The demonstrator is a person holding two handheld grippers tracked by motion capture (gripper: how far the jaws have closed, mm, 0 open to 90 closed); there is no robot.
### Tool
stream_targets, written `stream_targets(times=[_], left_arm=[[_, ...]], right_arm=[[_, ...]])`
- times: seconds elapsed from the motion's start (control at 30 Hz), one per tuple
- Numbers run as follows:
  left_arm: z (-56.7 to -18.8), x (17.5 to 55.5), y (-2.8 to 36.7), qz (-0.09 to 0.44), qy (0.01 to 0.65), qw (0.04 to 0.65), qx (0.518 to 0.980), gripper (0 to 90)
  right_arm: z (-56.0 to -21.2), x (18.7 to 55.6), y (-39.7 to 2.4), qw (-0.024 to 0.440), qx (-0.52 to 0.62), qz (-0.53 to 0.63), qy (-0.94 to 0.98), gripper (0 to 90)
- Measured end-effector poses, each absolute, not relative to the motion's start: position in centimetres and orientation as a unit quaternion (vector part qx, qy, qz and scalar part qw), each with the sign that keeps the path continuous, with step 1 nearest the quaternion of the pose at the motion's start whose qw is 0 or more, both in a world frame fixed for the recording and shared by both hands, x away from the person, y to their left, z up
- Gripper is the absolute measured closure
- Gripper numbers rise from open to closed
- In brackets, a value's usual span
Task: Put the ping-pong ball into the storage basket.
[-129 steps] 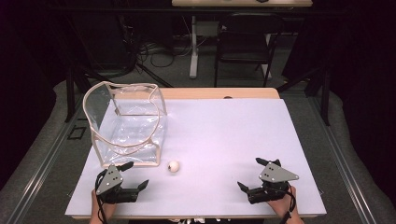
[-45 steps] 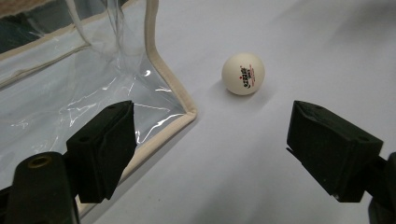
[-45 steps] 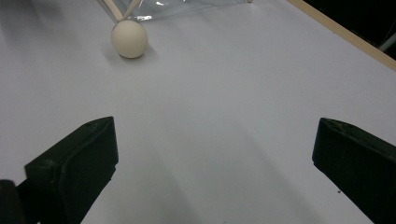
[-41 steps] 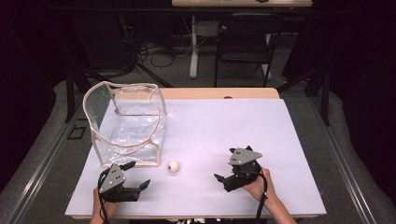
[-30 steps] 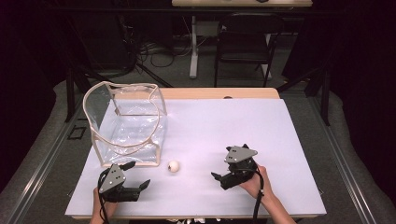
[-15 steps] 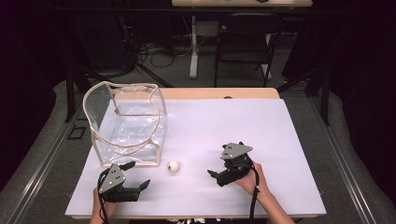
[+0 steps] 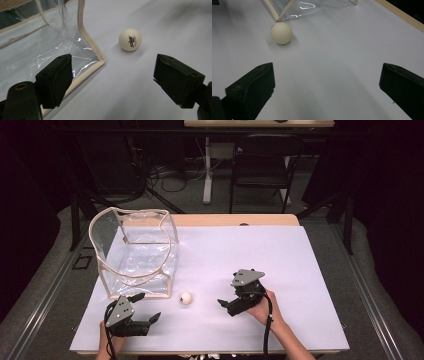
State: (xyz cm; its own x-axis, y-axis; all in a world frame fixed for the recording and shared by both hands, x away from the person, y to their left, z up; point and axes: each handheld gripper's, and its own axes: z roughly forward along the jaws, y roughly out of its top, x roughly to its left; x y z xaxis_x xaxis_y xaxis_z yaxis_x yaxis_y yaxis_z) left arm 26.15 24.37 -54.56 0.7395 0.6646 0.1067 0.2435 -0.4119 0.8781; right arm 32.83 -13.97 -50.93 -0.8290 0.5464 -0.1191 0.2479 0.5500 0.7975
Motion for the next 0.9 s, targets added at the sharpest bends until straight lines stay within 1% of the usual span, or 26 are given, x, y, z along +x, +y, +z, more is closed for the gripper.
stream_targets(times=[0.37, 0.9], left_arm=[[-54.6, 26.2, 24.4, 0.227, 0.280, 0.464, 0.809, 16.1], [-54.6, 26.1, 24.4, 0.227, 0.279, 0.465, 0.809, 16.1]], right_arm=[[-50.8, 33.7, -12.7, 0.173, 0.224, 0.406, 0.869, 0.0], [-51.3, 34.6, -11.2, 0.146, 0.227, 0.398, 0.877, 0.0]])
